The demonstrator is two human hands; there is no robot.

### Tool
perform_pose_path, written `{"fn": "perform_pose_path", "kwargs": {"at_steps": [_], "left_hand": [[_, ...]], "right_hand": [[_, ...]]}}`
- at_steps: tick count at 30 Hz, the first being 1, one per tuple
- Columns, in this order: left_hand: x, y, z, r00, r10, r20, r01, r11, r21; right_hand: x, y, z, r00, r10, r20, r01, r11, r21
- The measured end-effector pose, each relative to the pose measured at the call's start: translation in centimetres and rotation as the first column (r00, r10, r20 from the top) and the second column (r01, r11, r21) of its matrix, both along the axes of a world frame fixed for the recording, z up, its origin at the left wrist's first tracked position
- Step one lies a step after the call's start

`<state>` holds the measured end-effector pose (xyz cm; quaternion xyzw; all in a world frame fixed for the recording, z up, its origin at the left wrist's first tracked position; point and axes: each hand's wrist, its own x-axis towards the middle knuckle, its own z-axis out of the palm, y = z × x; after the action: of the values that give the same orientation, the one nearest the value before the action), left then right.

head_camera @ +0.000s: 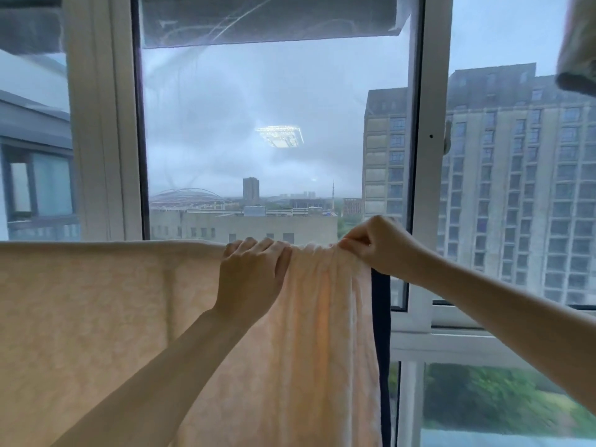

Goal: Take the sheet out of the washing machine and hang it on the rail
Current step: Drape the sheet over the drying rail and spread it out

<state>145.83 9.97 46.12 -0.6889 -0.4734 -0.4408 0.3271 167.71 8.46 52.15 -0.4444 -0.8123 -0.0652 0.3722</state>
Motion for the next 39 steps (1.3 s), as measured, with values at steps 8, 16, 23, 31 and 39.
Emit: {"fn": "perform_pose_path", "kwargs": {"at_steps": [8,16,23,31,39], "left_hand": [[0.6,0.2,0.3,0.998,0.044,-0.045,-0.045,0.999,-0.026],[0.8,1.1,0.3,0.999,-0.011,-0.033,0.010,0.999,-0.051],[0.3,1.2,0.2,0.999,-0.030,-0.033,0.029,0.999,-0.032],[-0.6,1.2,0.1,0.998,-0.049,-0.039,0.048,0.998,-0.041],[-0.5,1.3,0.1,0.998,-0.064,-0.012,0.063,0.998,-0.019]], "right_hand": [[2.9,-0.2,3.1,0.952,-0.130,-0.276,0.173,0.976,0.136],[8.4,-0.3,1.4,0.947,-0.281,0.156,0.294,0.953,-0.070],[3.4,-0.4,0.8,0.991,-0.012,0.131,0.032,0.988,-0.153],[0.4,0.6,-0.7,0.997,-0.059,0.040,0.054,0.992,0.116],[4.6,0.6,1.8,0.929,-0.256,-0.267,0.316,0.925,0.213]]}}
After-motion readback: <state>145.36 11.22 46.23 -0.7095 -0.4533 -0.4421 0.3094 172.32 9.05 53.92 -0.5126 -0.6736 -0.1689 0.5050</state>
